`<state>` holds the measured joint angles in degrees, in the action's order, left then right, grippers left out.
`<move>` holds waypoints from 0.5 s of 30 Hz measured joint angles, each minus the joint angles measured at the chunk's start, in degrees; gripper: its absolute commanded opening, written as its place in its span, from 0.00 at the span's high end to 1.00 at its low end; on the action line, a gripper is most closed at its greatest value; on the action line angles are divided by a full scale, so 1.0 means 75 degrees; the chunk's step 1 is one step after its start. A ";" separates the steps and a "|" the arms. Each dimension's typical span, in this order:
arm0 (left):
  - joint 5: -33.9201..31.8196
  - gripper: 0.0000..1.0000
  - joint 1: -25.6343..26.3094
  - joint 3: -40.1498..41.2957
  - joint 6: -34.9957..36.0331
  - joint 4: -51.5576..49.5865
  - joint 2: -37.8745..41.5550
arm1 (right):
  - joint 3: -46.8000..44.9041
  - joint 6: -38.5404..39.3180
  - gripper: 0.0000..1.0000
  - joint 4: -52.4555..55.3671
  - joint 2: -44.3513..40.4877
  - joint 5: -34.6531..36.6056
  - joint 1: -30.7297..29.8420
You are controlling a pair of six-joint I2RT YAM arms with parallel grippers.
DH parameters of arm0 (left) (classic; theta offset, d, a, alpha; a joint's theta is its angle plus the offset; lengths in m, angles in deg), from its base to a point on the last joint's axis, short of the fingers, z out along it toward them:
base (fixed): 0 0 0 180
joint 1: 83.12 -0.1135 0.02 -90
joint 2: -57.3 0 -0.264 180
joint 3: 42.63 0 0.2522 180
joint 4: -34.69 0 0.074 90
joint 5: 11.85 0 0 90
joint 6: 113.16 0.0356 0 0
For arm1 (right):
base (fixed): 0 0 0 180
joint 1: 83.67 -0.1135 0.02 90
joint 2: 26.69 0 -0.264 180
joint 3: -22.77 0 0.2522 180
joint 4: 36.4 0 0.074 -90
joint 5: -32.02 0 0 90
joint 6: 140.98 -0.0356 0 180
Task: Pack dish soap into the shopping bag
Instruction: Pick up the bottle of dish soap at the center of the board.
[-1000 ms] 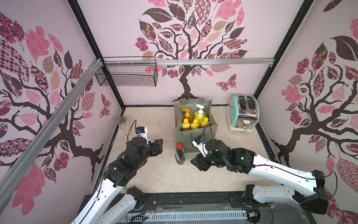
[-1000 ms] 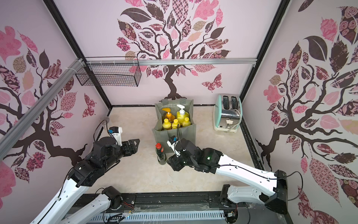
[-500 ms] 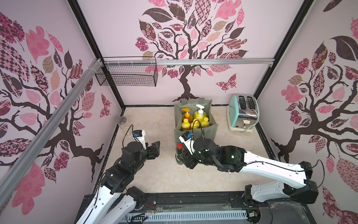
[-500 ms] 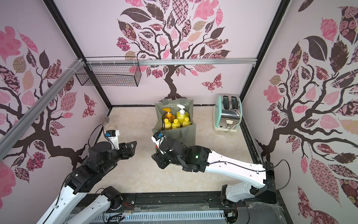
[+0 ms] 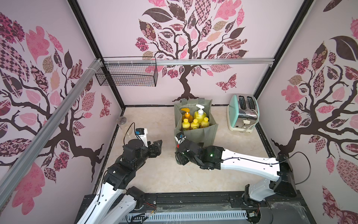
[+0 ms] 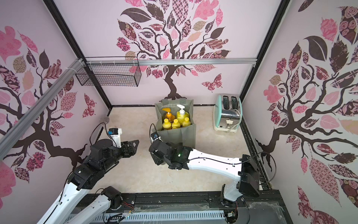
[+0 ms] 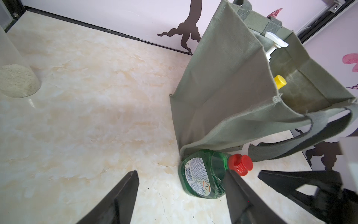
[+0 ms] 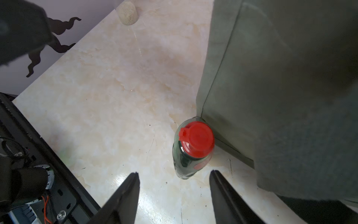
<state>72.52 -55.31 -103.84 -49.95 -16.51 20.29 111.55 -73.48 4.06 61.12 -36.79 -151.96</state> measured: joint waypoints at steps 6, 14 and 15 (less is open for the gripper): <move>0.0073 0.25 0.0000 0.0064 -0.0020 0.0134 0.0052 | 0.0006 0.0055 0.46 -0.0277 0.0420 -0.0172 0.0402; 0.0076 0.25 0.0000 0.0050 -0.0009 0.0134 -0.0090 | 0.0006 0.0192 0.48 -0.0606 0.0667 -0.0347 0.0525; 0.0076 0.25 0.0000 0.0038 -0.0006 0.0134 -0.0131 | 0.0017 0.0207 0.48 -0.0656 0.0711 -0.0370 0.0527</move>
<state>73.09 -55.31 -103.55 -49.99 -15.50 19.30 111.69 -71.93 -0.86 66.45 -39.56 -148.01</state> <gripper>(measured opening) 0.753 0.516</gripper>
